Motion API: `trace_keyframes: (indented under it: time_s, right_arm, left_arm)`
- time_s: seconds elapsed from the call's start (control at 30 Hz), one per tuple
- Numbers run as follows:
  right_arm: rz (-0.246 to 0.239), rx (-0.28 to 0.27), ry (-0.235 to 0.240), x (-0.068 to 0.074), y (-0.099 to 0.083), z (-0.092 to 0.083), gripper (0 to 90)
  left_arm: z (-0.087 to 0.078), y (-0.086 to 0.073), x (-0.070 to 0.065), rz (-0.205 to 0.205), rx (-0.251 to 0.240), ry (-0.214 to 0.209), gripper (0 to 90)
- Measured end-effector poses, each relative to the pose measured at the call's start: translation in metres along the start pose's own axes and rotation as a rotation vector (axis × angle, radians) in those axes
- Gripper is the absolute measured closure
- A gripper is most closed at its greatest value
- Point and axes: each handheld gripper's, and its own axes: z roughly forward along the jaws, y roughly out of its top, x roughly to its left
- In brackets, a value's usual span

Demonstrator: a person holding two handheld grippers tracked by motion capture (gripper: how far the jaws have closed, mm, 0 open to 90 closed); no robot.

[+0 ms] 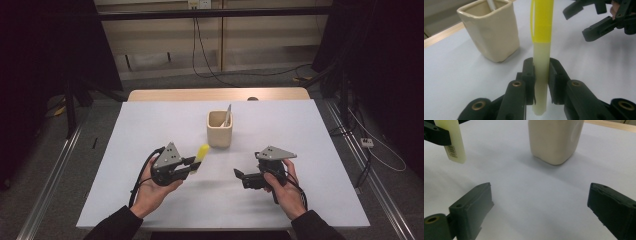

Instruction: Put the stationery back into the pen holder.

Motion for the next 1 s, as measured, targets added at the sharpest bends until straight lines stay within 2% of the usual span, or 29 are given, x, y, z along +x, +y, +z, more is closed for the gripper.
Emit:
trace_keyframes:
  time_s: [0.1, 0.13, 0.23, 0.27, 0.37, 0.47, 0.57, 0.63, 0.77, 0.93, 1.0]
  right_arm:
    - [0.003, -0.023, -0.029, -0.004, -0.003, -0.005, 5.7]
    - [0.003, -0.031, -0.029, -0.006, -0.004, -0.007, 6.0]
    - [0.009, -0.040, -0.024, -0.009, -0.006, -0.015, 4.9]
    - [0.003, -0.043, -0.031, -0.010, -0.007, -0.017, 5.4]
    - [0.002, -0.046, -0.045, -0.013, -0.010, -0.024, 4.9]
    - [0.006, -0.059, -0.055, -0.018, -0.014, -0.030, 5.3]
    - [0.021, -0.060, -0.073, -0.021, -0.018, -0.035, 5.4]
    - [0.014, -0.066, -0.095, -0.023, -0.020, -0.037, 5.8]
    - [0.013, -0.066, -0.110, -0.027, -0.025, -0.043, 4.9]
    - [0.035, -0.067, -0.143, -0.034, -0.034, -0.049, 5.0]
    - [0.023, -0.068, -0.159, -0.036, -0.036, -0.051, 5.6]
  left_arm:
    - [-0.003, 0.004, 0.005, -0.030, -0.008, 0.005, 77.6]
    - [-0.004, 0.005, 0.007, -0.023, -0.007, 0.015, 77.7]
    - [-0.004, 0.008, 0.011, -0.059, -0.015, 0.002, 77.6]
    - [-0.004, 0.009, 0.013, -0.052, -0.020, 0.007, 77.6]
    - [-0.002, 0.015, 0.016, -0.079, -0.024, 0.007, 77.6]
    - [-0.004, 0.024, 0.020, -0.075, -0.031, 0.027, 77.6]
    - [-0.006, 0.031, 0.024, -0.096, -0.041, 0.043, 77.6]
    - [-0.008, 0.034, 0.028, -0.093, -0.047, 0.059, 77.6]
    - [-0.011, 0.039, 0.035, -0.110, -0.063, 0.071, 77.6]
    - [-0.008, 0.047, 0.044, -0.122, -0.074, 0.089, 77.6]
    - [-0.007, 0.051, 0.046, -0.127, -0.078, 0.098, 77.6]
